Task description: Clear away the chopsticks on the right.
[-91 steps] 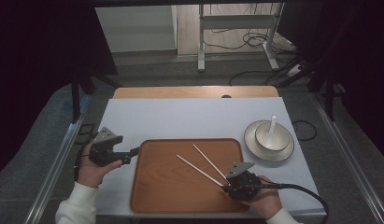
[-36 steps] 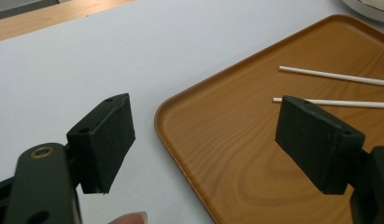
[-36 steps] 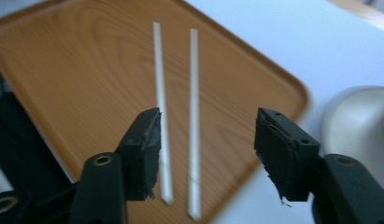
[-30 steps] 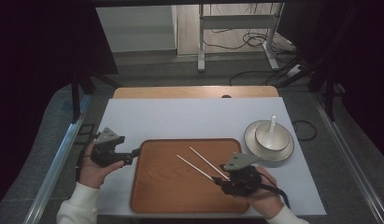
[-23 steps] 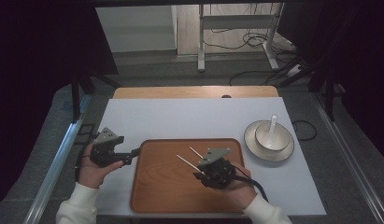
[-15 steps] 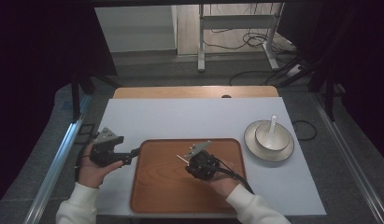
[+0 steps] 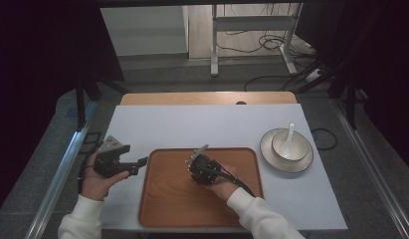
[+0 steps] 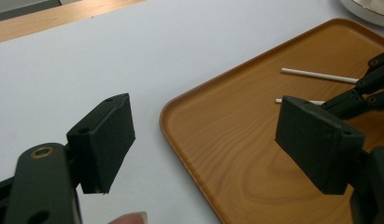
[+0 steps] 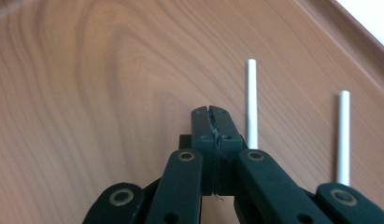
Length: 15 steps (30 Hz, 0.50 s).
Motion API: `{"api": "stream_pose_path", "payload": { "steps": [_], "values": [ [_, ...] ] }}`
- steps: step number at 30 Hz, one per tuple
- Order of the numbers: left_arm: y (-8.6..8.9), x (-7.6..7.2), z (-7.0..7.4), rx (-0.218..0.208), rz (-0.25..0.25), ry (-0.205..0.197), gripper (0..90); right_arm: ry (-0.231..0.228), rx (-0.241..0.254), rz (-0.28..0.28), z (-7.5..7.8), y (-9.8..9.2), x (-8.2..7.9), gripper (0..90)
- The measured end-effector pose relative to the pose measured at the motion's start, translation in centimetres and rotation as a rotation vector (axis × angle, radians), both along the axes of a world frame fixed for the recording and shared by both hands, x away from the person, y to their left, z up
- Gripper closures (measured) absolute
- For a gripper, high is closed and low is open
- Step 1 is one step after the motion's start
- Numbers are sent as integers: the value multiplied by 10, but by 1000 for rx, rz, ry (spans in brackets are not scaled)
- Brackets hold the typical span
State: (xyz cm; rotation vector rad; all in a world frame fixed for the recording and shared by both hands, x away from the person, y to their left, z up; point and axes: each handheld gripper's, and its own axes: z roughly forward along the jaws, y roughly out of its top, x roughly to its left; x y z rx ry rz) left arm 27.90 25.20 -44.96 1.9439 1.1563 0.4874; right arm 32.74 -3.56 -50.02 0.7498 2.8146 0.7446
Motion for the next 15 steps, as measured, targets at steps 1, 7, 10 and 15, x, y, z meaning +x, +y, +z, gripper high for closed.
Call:
{"api": "stream_pose_path", "payload": {
  "steps": [1,7,10,15],
  "values": [
    [0,0,0,0,0,0,196,2,-5,-3,0,-1,2,900],
    [-3,-1,2,1,-9,-7,196,20,-41,-28,-4,-9,11,900],
    [-4,-2,2,1,-10,-4,196,14,-51,-39,-3,-12,14,900],
    [-3,-2,2,2,-10,-6,196,13,-65,-88,-2,-26,23,900]
  ]
}}
